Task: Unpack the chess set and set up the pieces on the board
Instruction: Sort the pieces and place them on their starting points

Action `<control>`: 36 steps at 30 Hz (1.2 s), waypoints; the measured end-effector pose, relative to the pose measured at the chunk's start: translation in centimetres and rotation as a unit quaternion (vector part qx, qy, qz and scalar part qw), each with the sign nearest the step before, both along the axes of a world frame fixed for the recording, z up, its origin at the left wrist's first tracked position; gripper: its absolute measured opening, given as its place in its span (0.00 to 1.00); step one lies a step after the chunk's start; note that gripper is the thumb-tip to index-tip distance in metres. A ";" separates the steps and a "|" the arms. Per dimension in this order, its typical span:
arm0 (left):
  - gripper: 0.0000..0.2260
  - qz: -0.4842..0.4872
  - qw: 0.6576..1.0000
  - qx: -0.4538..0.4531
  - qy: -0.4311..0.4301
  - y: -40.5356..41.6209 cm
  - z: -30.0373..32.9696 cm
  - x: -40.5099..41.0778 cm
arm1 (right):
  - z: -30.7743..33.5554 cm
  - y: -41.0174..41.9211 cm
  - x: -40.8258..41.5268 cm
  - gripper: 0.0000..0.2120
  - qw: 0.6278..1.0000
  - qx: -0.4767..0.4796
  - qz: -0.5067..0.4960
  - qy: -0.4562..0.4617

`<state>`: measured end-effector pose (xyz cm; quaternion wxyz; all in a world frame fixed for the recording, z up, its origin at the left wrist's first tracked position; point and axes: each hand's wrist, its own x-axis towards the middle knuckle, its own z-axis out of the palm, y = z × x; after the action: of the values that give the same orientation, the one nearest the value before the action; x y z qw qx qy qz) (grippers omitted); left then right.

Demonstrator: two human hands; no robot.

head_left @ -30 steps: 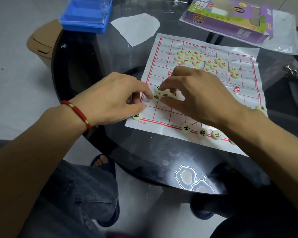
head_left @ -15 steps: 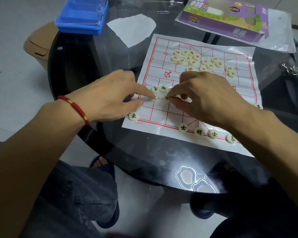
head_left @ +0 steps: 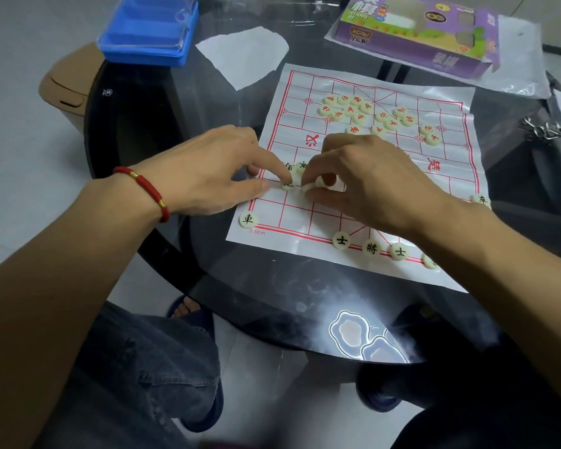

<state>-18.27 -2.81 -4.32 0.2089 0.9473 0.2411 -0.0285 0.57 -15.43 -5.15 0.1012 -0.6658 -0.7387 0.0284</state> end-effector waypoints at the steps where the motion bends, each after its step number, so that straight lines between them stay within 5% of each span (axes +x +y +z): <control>1: 0.16 0.000 1.000 -0.001 0.000 0.0 0.0 0.1 | 0.1 0.0 0.1 0.10 1.000 0.002 -0.002 0.006; 9: 0.15 0.004 0.999 0.010 -0.052 -0.2 0.0 0.0 | 1.1 0.0 2.9 0.09 0.995 0.066 -0.059 0.042; 14: 0.13 0.026 0.994 0.060 -0.093 -0.2 -0.4 1.4 | 0.0 1.3 3.2 0.06 0.998 0.049 -0.018 -0.020; 21: 0.14 0.032 0.993 0.080 -0.081 -0.4 -0.8 2.9 | 0.3 1.3 3.6 0.18 0.999 0.023 0.008 -0.042; 36: 0.13 -0.019 0.991 0.096 -0.090 -0.6 -1.2 3.3 | -0.3 2.0 2.9 0.08 0.999 0.030 -0.014 -0.005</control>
<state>-14.93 -3.38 -5.50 0.1375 0.9660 0.2052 0.0762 3.48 -13.39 -5.46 0.1172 -0.6728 -0.7305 0.0016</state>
